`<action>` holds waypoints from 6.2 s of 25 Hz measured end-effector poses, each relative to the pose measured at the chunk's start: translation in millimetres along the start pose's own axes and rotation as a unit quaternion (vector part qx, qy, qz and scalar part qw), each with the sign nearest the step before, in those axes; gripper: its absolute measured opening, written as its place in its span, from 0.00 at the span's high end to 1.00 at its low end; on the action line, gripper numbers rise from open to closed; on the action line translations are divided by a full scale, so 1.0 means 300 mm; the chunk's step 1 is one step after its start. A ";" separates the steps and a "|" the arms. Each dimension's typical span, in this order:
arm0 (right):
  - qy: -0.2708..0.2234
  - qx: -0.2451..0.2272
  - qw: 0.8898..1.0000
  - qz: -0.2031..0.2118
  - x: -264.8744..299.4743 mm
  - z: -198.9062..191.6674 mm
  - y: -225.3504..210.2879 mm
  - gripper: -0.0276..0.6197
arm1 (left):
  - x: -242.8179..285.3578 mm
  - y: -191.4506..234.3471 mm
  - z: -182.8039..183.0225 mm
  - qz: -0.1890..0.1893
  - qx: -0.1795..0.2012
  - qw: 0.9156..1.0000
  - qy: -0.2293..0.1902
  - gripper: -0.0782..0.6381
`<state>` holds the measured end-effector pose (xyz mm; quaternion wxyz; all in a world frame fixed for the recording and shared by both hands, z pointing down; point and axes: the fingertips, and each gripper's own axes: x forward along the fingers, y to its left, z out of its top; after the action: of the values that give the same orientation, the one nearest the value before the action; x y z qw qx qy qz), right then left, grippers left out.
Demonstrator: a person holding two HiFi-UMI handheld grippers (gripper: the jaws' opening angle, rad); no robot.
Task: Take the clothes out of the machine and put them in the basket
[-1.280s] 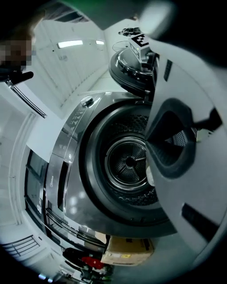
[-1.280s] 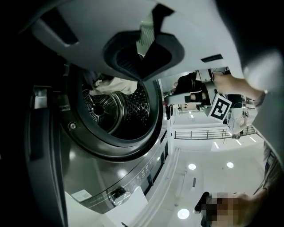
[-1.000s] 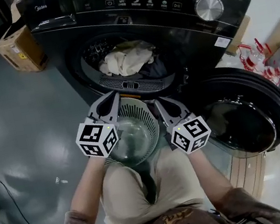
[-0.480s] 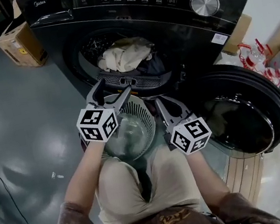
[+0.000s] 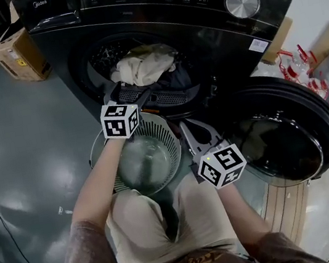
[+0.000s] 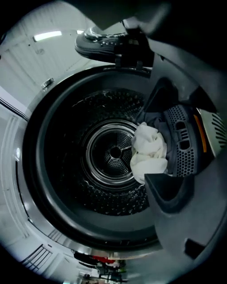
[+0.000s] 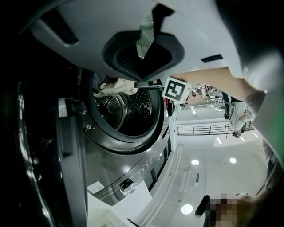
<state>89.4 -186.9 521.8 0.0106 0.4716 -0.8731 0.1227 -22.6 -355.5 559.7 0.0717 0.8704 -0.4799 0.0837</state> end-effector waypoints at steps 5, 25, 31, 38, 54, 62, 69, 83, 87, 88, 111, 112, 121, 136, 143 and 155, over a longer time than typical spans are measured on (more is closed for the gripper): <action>0.003 0.003 1.000 -0.012 -0.007 -0.011 -0.012 0.96 | 0.130 0.059 -0.064 0.012 0.013 0.999 0.046 0.30; 0.009 0.004 1.000 -0.026 -0.004 -0.021 -0.029 0.96 | 0.201 0.080 -0.092 0.008 -0.007 0.997 0.079 0.85; 0.006 0.004 1.000 -0.022 -0.011 -0.020 -0.033 0.96 | 0.075 0.022 -0.052 -0.010 -0.018 0.997 0.073 0.86; 0.008 0.004 1.000 -0.011 -0.005 -0.025 -0.025 0.96 | -0.141 -0.072 -0.033 -0.041 -0.028 0.996 0.071 0.86; 0.017 0.010 0.999 0.029 0.069 -0.054 0.042 0.96 | -0.543 -0.173 0.001 -0.040 0.008 0.996 0.074 0.86; 0.014 0.009 0.999 0.039 0.097 -0.046 0.070 0.96 | -0.572 -0.172 0.001 -0.042 0.010 0.996 0.083 0.63; 0.013 0.008 0.999 0.033 0.081 -0.044 0.072 0.96 | -0.502 -0.179 0.009 -0.040 0.006 0.997 0.069 0.48; 0.009 0.005 1.000 0.008 0.051 -0.030 0.025 0.96 | -0.072 -0.105 -0.028 -0.041 0.053 0.993 0.102 0.40; 0.009 0.004 1.000 -0.001 0.038 -0.031 0.012 0.96 | 0.064 -0.087 -0.096 -0.039 0.064 0.987 0.140 0.37; 0.009 0.004 1.000 -0.003 0.035 -0.031 0.008 0.96 | 0.090 -0.083 -0.114 -0.038 0.063 0.986 0.149 0.36; 0.005 0.011 1.000 -0.027 -0.008 -0.043 -0.049 0.96 | 0.257 -0.033 -0.248 0.008 0.112 0.967 0.228 0.57; 0.005 0.011 1.000 -0.027 -0.011 -0.043 -0.047 0.96 | 0.251 -0.031 -0.248 0.009 0.115 0.966 0.230 0.60; 0.000 0.008 1.000 -0.029 -0.031 -0.023 -0.051 0.96 | 0.138 -0.037 -0.211 -0.005 0.042 0.977 0.208 0.81; 0.001 0.000 1.000 0.009 0.008 -0.009 -0.029 0.96 | -0.383 -0.158 -0.138 -0.054 0.006 0.986 0.155 0.82; 0.012 0.002 0.999 0.037 0.062 -0.041 0.035 0.96 | -0.525 -0.134 -0.148 -0.051 0.023 0.985 0.165 0.78; 0.008 0.008 0.999 0.041 0.068 -0.042 0.060 0.96 | -0.496 -0.113 -0.097 -0.032 0.025 0.990 0.136 0.56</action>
<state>61.9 -191.4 532.9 0.0085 0.4346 -0.8906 0.1336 -74.3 -208.9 554.6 0.1171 0.8675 -0.4352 0.2106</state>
